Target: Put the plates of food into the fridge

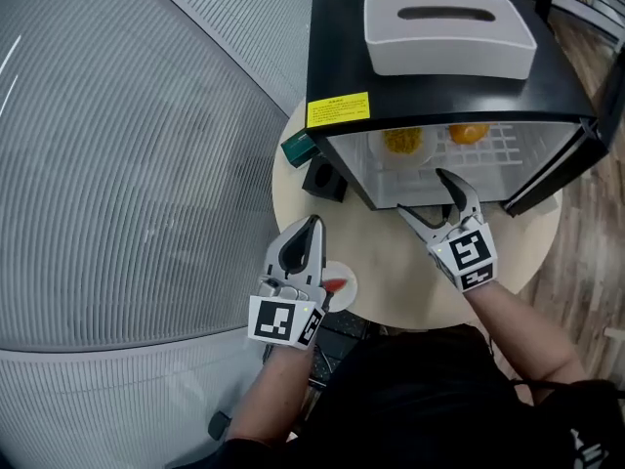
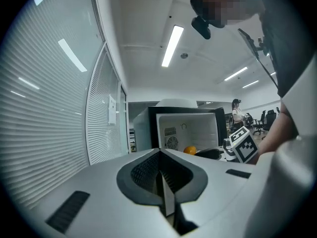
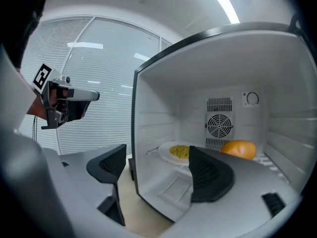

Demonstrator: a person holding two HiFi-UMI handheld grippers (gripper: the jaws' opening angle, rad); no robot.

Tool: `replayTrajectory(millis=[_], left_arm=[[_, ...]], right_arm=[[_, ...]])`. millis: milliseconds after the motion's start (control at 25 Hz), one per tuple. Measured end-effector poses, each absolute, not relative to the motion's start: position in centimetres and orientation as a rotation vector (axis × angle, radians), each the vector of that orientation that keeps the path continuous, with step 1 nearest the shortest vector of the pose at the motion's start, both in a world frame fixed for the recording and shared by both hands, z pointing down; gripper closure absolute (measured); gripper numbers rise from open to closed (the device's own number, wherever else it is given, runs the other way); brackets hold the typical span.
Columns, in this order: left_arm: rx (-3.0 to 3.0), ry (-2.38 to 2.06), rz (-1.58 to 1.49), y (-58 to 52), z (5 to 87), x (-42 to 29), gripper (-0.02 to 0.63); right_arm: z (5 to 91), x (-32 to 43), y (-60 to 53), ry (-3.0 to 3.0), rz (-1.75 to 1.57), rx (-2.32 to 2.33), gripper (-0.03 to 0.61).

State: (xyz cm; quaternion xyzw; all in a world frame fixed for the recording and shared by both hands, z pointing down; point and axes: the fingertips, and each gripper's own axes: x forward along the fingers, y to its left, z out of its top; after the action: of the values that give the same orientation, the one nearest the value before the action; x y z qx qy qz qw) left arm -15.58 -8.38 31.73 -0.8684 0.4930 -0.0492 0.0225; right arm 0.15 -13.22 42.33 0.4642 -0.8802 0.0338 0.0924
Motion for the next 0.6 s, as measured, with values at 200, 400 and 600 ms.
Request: replayTrajectory(millis=[200, 400, 600], left_arm=[[-2.660, 1.618, -0.148, -6.4, 32.4, -21.7, 0.607], [-2.637, 1.687, -0.137, -4.2, 33.1, -26.7, 0.607], [-2.635, 1.755, -0.147, -2.3, 34.9, -31.0, 0.607]], right_arm=[[45.7, -4.1, -10.1, -2.613, 0.219, 1.325, 0.175], [49.1, -8.8, -7.3, -2.596, 0.303, 1.217, 0.175], [52.8, -13.1, -4.6, -2.565, 0.316, 1.100, 0.208]])
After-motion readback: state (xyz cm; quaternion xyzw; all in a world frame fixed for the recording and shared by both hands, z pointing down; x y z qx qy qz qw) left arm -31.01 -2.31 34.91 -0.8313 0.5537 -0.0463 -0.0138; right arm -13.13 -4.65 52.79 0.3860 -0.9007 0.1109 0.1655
